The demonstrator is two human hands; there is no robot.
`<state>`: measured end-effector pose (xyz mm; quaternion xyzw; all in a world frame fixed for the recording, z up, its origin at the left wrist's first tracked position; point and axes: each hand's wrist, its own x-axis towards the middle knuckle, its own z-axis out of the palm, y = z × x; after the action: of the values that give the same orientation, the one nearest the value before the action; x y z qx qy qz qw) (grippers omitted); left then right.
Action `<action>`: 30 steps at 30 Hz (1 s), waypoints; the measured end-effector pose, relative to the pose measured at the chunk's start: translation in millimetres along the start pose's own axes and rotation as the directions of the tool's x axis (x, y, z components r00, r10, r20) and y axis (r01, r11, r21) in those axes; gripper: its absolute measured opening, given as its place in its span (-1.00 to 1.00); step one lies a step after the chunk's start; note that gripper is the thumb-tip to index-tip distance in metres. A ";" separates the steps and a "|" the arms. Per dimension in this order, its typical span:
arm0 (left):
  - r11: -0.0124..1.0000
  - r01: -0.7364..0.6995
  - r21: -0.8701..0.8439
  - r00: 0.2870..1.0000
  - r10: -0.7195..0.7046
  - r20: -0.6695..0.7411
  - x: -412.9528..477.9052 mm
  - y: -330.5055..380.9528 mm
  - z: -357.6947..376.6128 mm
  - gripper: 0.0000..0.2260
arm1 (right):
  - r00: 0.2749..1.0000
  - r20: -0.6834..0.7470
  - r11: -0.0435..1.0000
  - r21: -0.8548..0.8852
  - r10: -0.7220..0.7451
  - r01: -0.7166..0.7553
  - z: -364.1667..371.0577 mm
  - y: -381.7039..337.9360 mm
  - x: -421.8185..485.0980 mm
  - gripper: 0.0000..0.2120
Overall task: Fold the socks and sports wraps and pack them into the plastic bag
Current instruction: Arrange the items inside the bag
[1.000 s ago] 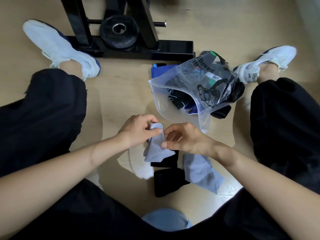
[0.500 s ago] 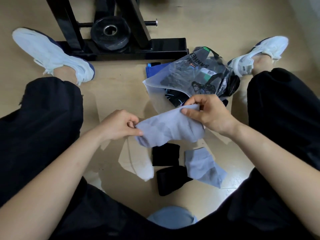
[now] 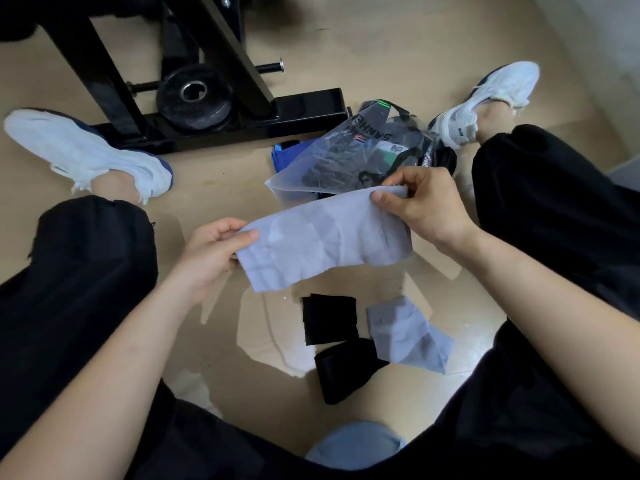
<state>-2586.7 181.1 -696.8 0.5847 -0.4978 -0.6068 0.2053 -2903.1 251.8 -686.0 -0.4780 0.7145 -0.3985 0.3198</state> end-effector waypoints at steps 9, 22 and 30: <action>0.994 -0.088 -0.059 0.985 0.077 -0.157 -19.6 12.4 28.4 -0.94 | 0.993 0.122 1.000 -0.003 -0.003 0.004 32.8 -6.0 -23.7 -0.93; 0.971 -0.235 -0.044 0.970 0.237 0.055 -60.6 14.5 69.2 -0.85 | 0.939 0.344 0.972 0.224 -0.012 -0.070 52.3 -25.1 -67.6 -0.76; 0.887 -0.385 0.256 0.921 0.387 0.046 -65.8 1.2 74.4 -0.71 | 0.948 0.316 0.937 0.322 0.028 -0.136 56.1 -19.8 -80.7 -0.75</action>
<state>-2639.8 262.4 -675.9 0.4977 -0.6785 -0.4816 0.2449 -2820.3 308.2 -689.3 -0.4410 0.5961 -0.4229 0.5209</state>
